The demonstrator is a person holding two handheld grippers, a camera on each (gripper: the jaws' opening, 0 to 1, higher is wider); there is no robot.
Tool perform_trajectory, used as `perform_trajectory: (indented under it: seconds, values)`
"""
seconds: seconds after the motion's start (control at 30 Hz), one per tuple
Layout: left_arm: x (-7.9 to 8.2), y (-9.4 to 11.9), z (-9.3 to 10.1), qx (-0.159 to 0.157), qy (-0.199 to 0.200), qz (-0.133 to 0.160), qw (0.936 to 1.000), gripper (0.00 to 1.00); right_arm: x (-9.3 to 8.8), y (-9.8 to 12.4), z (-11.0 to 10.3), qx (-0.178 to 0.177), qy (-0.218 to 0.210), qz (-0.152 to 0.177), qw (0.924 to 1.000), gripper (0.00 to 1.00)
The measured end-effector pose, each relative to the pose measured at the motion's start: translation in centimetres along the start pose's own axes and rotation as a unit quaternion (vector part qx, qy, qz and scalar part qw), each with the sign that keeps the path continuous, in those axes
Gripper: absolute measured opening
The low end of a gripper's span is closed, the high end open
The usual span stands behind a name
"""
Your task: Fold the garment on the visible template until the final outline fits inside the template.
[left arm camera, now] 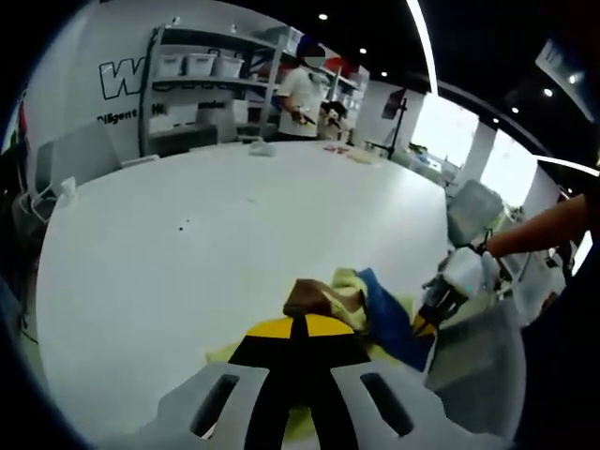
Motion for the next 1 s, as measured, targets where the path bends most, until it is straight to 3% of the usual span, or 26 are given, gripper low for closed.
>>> perform_trajectory:
  seconds: [0.5, 0.7, 0.77, 0.87, 1.0]
  values:
    - [-1.1, 3.6, 0.5, 0.013, 0.013, 0.004, 0.9998, 0.00, 1.8, -1.3, -0.9, 0.015, 0.040, 0.005, 0.9991, 0.00]
    - [-1.3, 3.5, 0.8, 0.014, 0.016, 0.006, 0.9998, 0.00, 1.8, -1.1, -0.5, -0.002, 0.001, 0.010, 0.9999, 0.00]
    - [-1.4, 3.3, 1.0, 0.012, 0.015, 0.007, 0.9998, 0.00, 1.9, -0.9, -0.2, -0.019, -0.050, 0.030, 0.9981, 0.00]
    - [-1.5, 3.1, 1.1, 0.011, 0.012, 0.004, 0.9999, 0.00, 2.6, -0.3, 0.6, -0.051, -0.055, 0.063, 0.9952, 0.00]
    - [-1.7, 2.9, 1.1, 0.008, 0.005, 0.000, 0.9999, 0.00, 4.5, 1.1, 2.3, -0.101, -0.087, 0.124, 0.9833, 0.01]
Point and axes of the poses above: the point that each gripper's makers call its tool centre point, and the gripper's own axes: y roughly backward along the fingers, z roughly to its right, x roughly out of its top, the point moved 6 cm from there along y, roughly backward along the fingers, and after that the axes turned 6 degrees about z, right-handed, at the moved point
